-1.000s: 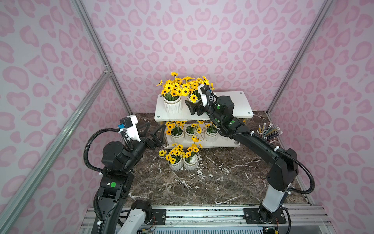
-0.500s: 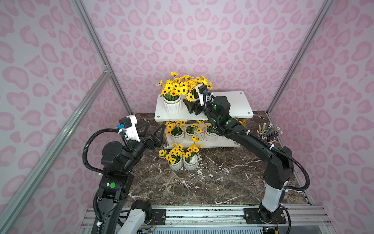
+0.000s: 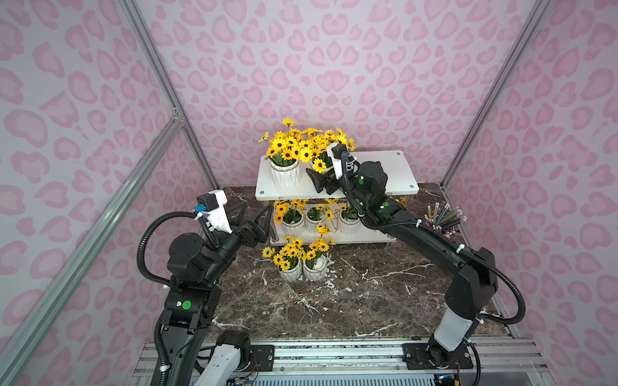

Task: Take the sunflower pots off the shelves
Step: Pick up the sunflower pot from the shelf.

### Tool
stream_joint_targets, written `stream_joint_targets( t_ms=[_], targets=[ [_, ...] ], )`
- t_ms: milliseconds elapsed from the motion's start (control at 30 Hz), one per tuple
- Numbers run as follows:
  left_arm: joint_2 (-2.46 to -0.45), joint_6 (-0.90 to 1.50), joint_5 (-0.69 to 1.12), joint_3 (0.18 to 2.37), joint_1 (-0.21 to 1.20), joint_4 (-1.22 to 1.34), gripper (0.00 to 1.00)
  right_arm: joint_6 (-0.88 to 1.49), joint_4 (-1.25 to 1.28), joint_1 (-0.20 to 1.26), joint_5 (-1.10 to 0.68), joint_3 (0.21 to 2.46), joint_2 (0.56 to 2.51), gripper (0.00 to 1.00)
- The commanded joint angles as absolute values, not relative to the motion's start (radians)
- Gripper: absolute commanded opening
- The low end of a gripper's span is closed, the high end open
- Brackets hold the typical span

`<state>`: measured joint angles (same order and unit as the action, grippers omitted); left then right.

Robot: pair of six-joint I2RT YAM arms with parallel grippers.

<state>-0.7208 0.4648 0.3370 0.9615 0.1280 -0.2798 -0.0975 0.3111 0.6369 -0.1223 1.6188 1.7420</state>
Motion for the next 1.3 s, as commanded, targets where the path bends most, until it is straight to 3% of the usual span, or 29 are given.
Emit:
stream_joint_targets(
  t_ms=[0, 900, 1267],
  targets=[
    [-0.726, 0.468, 0.355, 0.968, 0.125, -0.257, 0.97, -0.105, 0.487, 0.641, -0.109, 1.575, 1.68, 0.0],
    [-0.738, 0.495, 0.507, 0.917, 0.127, -0.151, 0.97, -0.201, 0.594, 0.78, 0.121, 1.056, 1.202, 0.0],
    [-0.731, 0.504, 0.525, 0.92, 0.127, -0.154, 0.97, -0.19, 0.622, 0.809, 0.134, 0.915, 1.104, 0.0]
  ],
)
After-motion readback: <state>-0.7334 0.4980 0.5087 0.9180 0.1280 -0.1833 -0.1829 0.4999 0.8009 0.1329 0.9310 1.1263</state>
